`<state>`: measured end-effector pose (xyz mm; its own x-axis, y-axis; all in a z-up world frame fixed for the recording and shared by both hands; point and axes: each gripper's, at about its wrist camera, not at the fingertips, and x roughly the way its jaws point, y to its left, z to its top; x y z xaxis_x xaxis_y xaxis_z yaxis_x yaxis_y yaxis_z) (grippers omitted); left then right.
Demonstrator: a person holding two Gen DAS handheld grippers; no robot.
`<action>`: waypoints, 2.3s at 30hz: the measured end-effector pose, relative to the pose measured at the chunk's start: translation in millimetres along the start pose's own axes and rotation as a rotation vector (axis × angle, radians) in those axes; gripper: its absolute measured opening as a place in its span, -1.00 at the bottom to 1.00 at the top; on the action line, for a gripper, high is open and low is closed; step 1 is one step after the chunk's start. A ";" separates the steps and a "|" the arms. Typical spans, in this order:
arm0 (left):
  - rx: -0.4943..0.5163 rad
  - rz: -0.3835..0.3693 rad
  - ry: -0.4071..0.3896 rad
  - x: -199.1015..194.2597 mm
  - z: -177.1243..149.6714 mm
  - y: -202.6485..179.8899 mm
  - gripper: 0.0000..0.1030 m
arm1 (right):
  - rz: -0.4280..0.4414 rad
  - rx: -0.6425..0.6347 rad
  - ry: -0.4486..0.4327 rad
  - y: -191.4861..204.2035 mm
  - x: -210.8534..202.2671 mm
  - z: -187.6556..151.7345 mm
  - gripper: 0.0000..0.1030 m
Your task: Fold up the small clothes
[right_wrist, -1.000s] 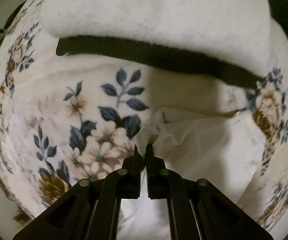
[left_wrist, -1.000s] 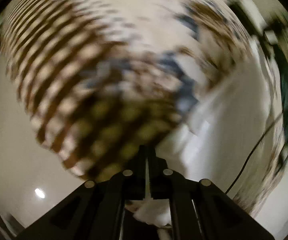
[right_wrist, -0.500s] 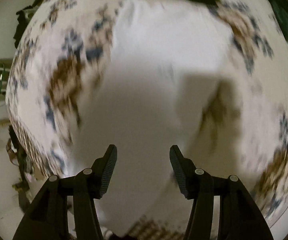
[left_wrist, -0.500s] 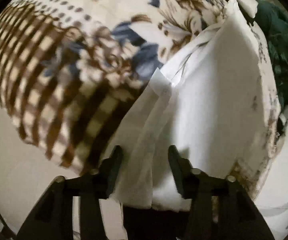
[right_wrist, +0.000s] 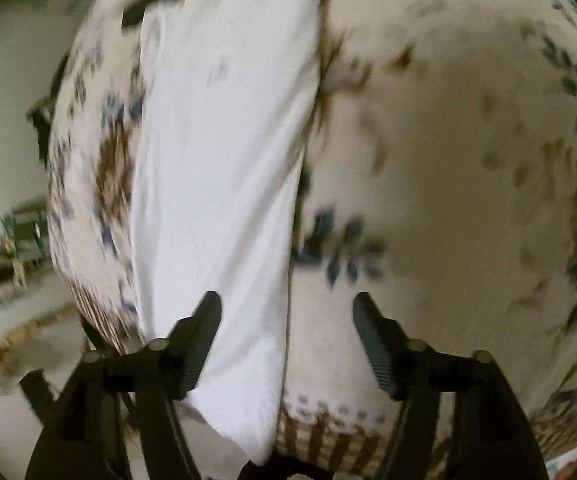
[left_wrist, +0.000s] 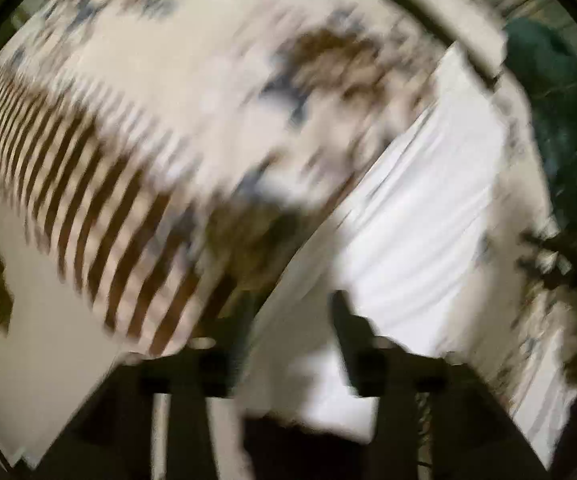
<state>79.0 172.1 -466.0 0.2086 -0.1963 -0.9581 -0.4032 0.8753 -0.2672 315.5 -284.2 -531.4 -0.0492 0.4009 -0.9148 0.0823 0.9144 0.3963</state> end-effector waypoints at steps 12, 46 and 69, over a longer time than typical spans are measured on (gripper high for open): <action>0.324 -0.151 -0.009 149.2 265.0 -211.6 0.05 | 0.013 0.170 -0.200 -6.0 4.0 169.2 0.38; 0.295 -0.409 0.185 166.3 296.6 -191.4 0.33 | 0.178 0.278 -0.166 -64.7 -16.9 106.2 0.28; 0.555 -0.550 0.002 155.8 327.8 -261.4 -0.88 | 0.330 0.159 -0.326 -15.0 -11.8 210.5 -0.85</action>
<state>509.0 57.6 -511.6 0.2477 -0.6663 -0.7033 0.2625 0.7450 -0.6133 524.4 -314.3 -543.0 0.3175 0.6062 -0.7291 0.1933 0.7114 0.6757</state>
